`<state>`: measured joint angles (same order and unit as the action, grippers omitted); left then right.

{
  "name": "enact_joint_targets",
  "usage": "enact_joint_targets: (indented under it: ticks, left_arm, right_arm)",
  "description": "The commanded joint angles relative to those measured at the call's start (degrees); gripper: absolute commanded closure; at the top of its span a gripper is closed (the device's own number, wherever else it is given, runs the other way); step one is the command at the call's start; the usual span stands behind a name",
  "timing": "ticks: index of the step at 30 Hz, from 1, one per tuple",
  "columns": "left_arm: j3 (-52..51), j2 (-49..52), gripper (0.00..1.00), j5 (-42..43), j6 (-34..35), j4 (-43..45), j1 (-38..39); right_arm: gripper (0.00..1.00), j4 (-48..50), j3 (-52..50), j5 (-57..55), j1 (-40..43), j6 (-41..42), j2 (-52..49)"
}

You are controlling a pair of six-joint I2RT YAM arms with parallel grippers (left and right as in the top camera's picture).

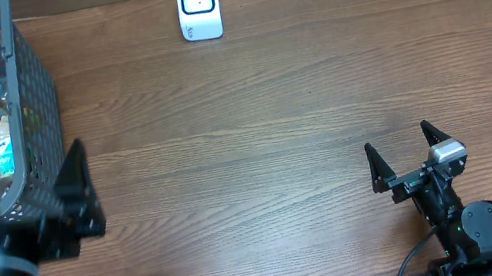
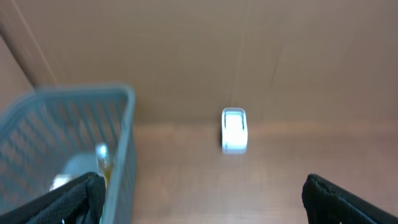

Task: Scan the item barcode
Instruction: 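Move the left gripper up and over the grey basket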

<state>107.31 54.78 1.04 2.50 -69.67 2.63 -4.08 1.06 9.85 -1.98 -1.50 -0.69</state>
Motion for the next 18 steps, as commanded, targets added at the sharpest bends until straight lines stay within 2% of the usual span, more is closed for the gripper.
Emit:
enact_joint_targets:
  ticks: [1, 15, 18]
  left_arm:
    - [1.7, 5.4, 0.0, 0.0, -1.3, -3.5, 0.4]
    - [1.6, 15.6, 0.0, 0.2, 0.2, -12.9, 0.4]
    - [1.6, 17.4, 0.04, -0.2, 0.2, -13.6, 0.4]
  right_arm:
    - [0.0, 0.3, -0.6, -0.1, -0.3, -0.3, 0.5]
    - [0.0, 0.3, -0.6, -0.1, -0.3, -0.3, 0.5]
    - [0.0, 0.3, -0.6, -0.1, -0.3, -0.3, 0.5]
